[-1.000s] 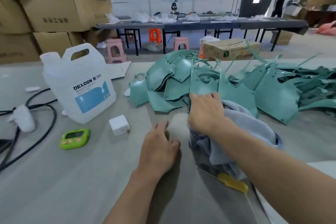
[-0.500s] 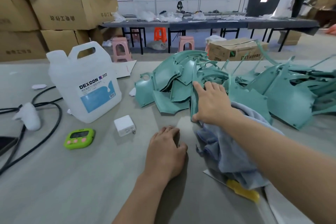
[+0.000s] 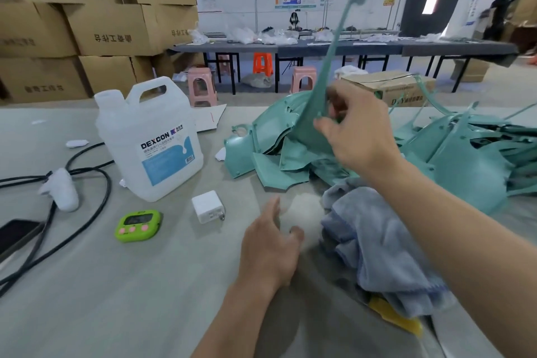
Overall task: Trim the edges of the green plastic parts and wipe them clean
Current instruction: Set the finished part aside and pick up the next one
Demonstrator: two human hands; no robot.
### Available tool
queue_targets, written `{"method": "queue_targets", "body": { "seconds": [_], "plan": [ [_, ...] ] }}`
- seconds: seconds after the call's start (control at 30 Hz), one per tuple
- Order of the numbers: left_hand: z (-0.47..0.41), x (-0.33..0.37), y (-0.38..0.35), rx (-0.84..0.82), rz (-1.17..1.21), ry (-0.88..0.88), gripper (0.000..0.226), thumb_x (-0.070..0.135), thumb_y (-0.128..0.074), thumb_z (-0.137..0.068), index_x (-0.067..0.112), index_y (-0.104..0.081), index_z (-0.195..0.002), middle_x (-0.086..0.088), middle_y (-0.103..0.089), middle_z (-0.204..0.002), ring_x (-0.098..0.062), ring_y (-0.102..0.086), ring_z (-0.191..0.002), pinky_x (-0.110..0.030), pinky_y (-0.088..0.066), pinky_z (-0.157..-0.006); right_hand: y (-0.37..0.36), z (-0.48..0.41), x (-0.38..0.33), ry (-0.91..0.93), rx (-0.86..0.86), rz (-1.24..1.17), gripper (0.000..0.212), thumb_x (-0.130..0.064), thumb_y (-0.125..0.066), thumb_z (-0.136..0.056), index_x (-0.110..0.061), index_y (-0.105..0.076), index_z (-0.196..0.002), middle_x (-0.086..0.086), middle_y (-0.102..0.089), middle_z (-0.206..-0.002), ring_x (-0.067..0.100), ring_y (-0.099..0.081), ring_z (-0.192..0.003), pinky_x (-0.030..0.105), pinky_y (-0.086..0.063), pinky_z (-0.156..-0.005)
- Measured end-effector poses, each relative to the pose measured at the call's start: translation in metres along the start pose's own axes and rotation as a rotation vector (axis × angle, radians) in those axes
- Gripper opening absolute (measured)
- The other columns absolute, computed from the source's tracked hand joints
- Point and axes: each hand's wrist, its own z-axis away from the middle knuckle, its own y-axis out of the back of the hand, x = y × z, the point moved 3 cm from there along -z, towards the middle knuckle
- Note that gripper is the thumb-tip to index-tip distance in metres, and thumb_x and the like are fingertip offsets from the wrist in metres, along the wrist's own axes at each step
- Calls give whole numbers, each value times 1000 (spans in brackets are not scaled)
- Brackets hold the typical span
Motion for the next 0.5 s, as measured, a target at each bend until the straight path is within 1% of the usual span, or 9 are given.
{"method": "queue_targets", "body": {
  "seconds": [0.03, 0.1, 0.17, 0.23, 0.27, 0.33, 0.37, 0.43, 0.5],
  "plan": [
    [0, 2, 2, 11, 169, 16, 77, 37, -67, -79, 40, -38, -150, 15, -52, -148, 1, -51, -126, -21, -39, -105, 4, -2, -9, -4, 46, -97, 18, -11, -75, -82, -24, -63, -87, -4, -57, -72, 5, -46, -62, 22, -44, -61],
    [2, 10, 9, 43, 547, 15, 78, 43, -64, -76, 43, -37, -150, 19, -48, -150, 8, -48, -129, -26, -38, -111, 6, -4, -24, -47, 108, -304, 14, -14, -76, -79, -23, -65, -80, -6, -59, -69, 1, -48, -61, 15, -44, -58],
    [2, 16, 18, 130, 812, -53, 65, 43, -59, -84, 39, -43, -147, 19, -56, -143, 3, -54, -128, -33, -42, -112, -1, -2, -31, -163, 43, -497, 11, -12, -78, -76, -19, -69, -78, -10, -62, -62, -1, -54, -57, 14, -47, -56],
    [1, 20, 27, 205, 981, -103, 46, 39, -53, -90, 33, -58, -135, 14, -68, -128, -4, -63, -117, -27, -52, -97, -20, 9, -30, -340, -134, -645, 14, -3, -78, -80, -15, -71, -81, -10, -71, -65, 4, -66, -60, 22, -55, -58],
    [2, 20, 31, 215, 1102, -76, 41, 37, -53, -90, 28, -63, -129, 8, -71, -125, -9, -66, -113, -27, -56, -88, -31, 19, -26, -426, -224, -669, 14, 1, -77, -81, -12, -72, -85, -3, -76, -72, 12, -70, -65, 31, -60, -63],
    [4, 18, 35, 187, 1318, 99, 35, 28, -56, -91, 17, -70, -121, -4, -74, -118, -20, -72, -105, -30, -59, -73, -48, 40, -18, -558, -340, -646, 14, 3, -75, -82, -6, -74, -93, 17, -77, -89, 25, -71, -77, 50, -62, -81],
    [6, 16, 37, 160, 1337, 202, 31, 24, -57, -93, 15, -71, -119, -6, -76, -113, -22, -74, -99, -29, -60, -67, -53, 50, -14, -604, -371, -653, 12, 0, -74, -84, -4, -74, -95, 23, -76, -94, 27, -69, -80, 54, -60, -86],
    [4, 9, 40, 149, 1237, 335, 24, 21, -59, -97, 16, -72, -116, -5, -78, -104, -21, -76, -88, -28, -59, -59, -59, 63, -11, -677, -433, -755, 14, -9, -72, -88, -1, -73, -99, 21, -75, -95, 29, -68, -81, 48, -60, -85],
    [-1, 1, 49, 244, 1182, 372, 20, 24, -62, -98, 16, -71, -114, -3, -79, -100, -20, -77, -87, -30, -59, -65, -58, 69, -10, -749, -463, -937, 34, -29, -71, -85, -2, -73, -106, 17, -76, -97, 21, -67, -77, 43, -61, -81]
  ]
}}
